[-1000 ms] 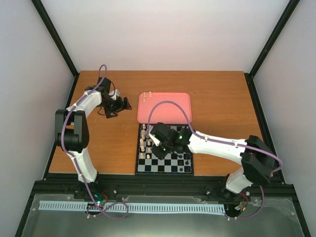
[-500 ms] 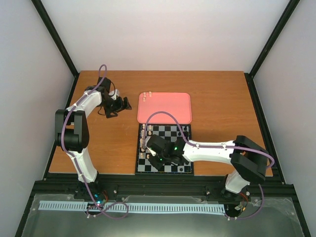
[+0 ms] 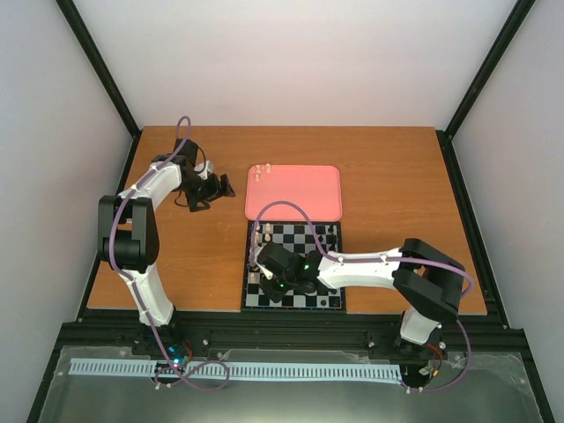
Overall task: Set up the chess pieces on the board
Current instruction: Place the chess piece on the chessboard.
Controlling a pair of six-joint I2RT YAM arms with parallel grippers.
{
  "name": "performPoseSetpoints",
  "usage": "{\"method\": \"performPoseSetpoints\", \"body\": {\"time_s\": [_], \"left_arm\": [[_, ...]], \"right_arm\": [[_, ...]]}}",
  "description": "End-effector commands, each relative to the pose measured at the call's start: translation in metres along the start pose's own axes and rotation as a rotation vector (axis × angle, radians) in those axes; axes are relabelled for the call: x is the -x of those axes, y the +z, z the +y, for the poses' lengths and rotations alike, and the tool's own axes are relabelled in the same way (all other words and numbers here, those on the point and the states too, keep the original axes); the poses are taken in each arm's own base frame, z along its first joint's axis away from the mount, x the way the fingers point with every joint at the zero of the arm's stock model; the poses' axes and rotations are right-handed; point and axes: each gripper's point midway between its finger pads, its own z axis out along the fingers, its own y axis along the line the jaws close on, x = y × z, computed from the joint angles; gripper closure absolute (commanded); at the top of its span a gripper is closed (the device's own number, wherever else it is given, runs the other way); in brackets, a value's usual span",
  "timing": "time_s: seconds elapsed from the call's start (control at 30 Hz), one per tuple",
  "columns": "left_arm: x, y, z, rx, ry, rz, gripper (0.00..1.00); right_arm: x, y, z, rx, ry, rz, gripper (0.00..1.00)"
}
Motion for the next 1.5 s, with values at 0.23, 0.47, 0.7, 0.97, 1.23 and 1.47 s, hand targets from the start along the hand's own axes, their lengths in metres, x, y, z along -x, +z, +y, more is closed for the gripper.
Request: {"method": "performPoseSetpoints", "body": {"time_s": [0.23, 0.47, 0.7, 0.97, 1.23, 1.47], "left_arm": [[0.006, -0.014, -0.005, -0.008, 0.026, -0.048, 0.0], [0.006, -0.013, -0.005, -0.006, 0.025, -0.046, 0.0], [0.005, -0.012, -0.004, -0.006, 0.025, -0.044, 0.0], [0.006, -0.011, -0.004, -0.007, 0.025, -0.043, 0.0], [0.005, -0.011, -0.004, -0.004, 0.026, -0.041, 0.0], [0.006, -0.012, -0.004, -0.003, 0.026, -0.043, 0.0]], "right_arm": [[0.005, 0.01, 0.004, 0.004, -0.021, -0.014, 0.96], [0.006, 0.014, 0.003, -0.003, -0.027, -0.012, 0.95], [0.005, 0.014, -0.002, -0.033, -0.018, -0.008, 0.95], [0.006, 0.016, -0.005, -0.049, -0.021, 0.002, 0.95], [0.006, 0.018, -0.007, -0.061, -0.027, 0.008, 0.95], [0.005, 0.018, -0.007, -0.059, -0.034, 0.01, 0.95]]}}
